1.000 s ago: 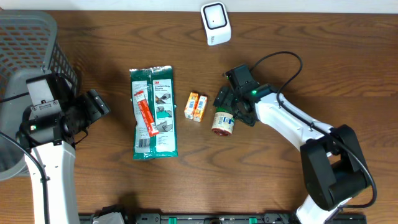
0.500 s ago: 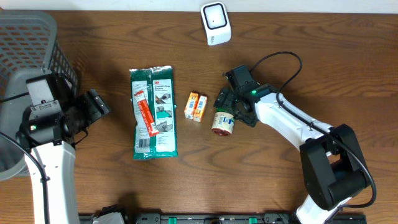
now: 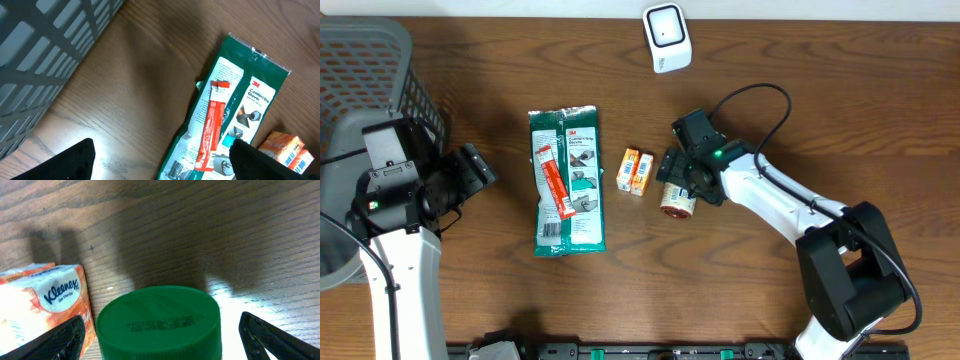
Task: Scan the item barcode
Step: 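Lower the right gripper down over the jar's green lid, then close the right gripper around the jar lid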
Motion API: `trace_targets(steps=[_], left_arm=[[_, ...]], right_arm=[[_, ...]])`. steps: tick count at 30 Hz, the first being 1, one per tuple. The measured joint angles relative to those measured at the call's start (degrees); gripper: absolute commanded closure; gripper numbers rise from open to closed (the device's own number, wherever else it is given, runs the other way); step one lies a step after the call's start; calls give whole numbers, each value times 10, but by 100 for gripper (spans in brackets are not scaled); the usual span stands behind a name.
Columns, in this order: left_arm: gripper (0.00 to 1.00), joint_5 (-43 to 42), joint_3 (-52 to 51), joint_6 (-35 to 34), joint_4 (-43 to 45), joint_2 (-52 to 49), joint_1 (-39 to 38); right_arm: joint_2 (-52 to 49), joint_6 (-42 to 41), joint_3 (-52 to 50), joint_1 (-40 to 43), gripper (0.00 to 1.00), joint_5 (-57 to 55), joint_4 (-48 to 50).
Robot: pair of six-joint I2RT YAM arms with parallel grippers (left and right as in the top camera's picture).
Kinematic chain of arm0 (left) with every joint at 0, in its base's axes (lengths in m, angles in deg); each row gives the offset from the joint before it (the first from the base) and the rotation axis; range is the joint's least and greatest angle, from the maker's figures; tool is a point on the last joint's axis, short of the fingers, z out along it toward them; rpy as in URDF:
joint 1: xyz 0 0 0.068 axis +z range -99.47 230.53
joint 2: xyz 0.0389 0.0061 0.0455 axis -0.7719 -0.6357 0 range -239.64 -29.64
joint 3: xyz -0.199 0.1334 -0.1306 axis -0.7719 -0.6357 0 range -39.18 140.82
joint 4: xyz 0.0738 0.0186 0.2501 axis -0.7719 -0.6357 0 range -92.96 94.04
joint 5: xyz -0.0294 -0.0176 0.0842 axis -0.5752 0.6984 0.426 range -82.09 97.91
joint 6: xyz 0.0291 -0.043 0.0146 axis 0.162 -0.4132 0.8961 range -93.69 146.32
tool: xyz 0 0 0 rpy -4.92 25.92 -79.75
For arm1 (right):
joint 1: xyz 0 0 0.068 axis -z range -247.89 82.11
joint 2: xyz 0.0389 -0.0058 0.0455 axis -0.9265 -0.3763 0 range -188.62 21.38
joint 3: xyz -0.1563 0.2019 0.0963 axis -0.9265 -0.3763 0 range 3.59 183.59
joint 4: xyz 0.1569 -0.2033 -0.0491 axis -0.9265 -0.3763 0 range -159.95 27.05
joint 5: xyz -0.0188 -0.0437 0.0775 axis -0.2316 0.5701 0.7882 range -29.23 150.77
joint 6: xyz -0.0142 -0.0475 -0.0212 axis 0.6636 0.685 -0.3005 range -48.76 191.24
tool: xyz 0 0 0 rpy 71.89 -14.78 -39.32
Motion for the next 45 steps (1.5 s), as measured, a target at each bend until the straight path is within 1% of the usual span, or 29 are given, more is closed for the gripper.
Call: trace_targets(steps=[8, 11, 16, 24, 27, 29, 30, 33, 39, 45], left_arm=[[14, 0, 0, 0, 0, 0, 0], [13, 0, 0, 0, 0, 0, 0], [14, 0, 0, 0, 0, 0, 0], [14, 0, 0, 0, 0, 0, 0], [14, 0, 0, 0, 0, 0, 0], [14, 0, 0, 0, 0, 0, 0], [14, 0, 0, 0, 0, 0, 0], [14, 0, 0, 0, 0, 0, 0], [14, 0, 0, 0, 0, 0, 0], [14, 0, 0, 0, 0, 0, 0]], right_arm=[[0, 8, 0, 0, 9, -28, 2], [0, 10, 0, -3, 12, -35, 2], [0, 18, 0, -10, 22, -40, 4], [0, 37, 0, -13, 25, -43, 4], [0, 39, 0, -13, 38, -43, 4], [0, 42, 0, -13, 39, -44, 3], [0, 43, 0, -13, 37, -45, 4], [0, 44, 0, -13, 36, -45, 4], [0, 43, 0, -13, 41, -45, 3], [0, 44, 0, -14, 42, -47, 3]])
